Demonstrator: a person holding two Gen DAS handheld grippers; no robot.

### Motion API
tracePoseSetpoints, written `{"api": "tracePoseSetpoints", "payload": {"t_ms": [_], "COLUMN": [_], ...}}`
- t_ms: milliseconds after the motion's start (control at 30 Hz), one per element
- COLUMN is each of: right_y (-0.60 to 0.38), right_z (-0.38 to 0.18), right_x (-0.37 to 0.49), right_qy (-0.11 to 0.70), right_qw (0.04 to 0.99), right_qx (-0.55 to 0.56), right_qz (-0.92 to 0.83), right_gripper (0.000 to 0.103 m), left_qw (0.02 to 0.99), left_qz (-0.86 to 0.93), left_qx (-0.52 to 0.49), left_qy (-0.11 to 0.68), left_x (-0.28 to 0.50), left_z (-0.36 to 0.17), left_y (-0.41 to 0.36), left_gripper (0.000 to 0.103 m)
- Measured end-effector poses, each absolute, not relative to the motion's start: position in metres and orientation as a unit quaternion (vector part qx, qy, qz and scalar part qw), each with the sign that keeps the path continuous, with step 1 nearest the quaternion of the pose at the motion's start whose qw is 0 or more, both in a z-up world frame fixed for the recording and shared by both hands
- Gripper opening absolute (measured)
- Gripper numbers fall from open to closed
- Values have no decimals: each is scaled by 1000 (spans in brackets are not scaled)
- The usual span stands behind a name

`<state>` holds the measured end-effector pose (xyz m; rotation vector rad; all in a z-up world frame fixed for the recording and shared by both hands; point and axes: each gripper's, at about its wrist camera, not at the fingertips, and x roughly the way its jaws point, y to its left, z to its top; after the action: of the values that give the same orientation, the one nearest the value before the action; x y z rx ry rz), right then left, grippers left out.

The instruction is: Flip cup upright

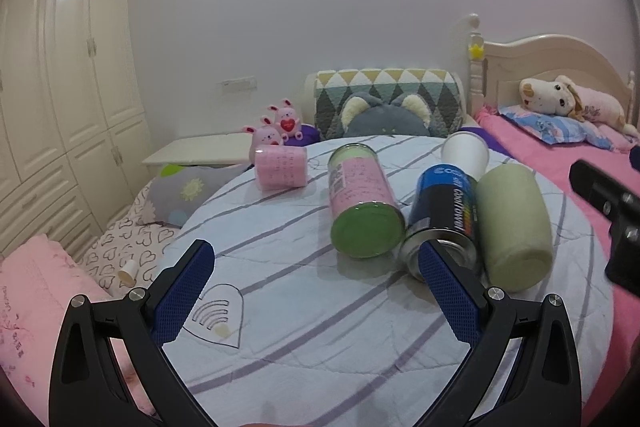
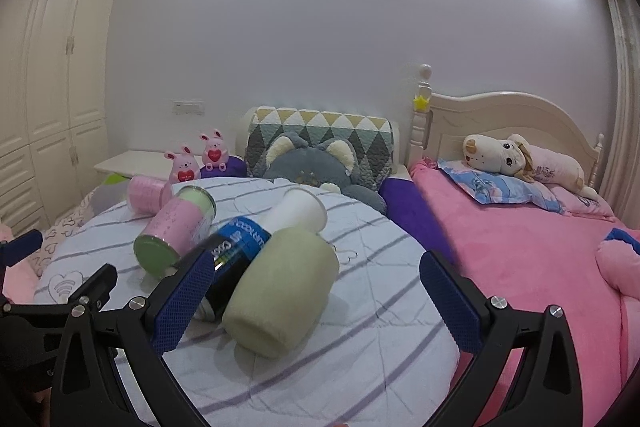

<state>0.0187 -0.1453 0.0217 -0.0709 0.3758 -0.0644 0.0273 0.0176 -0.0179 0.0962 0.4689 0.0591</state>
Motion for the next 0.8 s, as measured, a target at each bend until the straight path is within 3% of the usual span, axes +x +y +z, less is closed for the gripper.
{"api": "tracePoseSetpoints", "payload": {"t_ms": [200, 467, 800], "right_y": [-141, -107, -52], "right_z": [43, 77, 78], "right_x": [42, 95, 179], "right_qy": [187, 188, 247], "right_qw": [981, 963, 906], "right_qx": [-51, -167, -237], "right_qz": [23, 100, 249], "right_gripper": [103, 103, 103], "left_qw": [969, 959, 922], "left_qz": [47, 112, 172], "left_qx": [53, 23, -52], "left_qy": [238, 258, 344], "left_x": [47, 81, 129], "left_z": [-15, -1, 1], "left_y": [30, 52, 88], "left_gripper": [103, 103, 103]}}
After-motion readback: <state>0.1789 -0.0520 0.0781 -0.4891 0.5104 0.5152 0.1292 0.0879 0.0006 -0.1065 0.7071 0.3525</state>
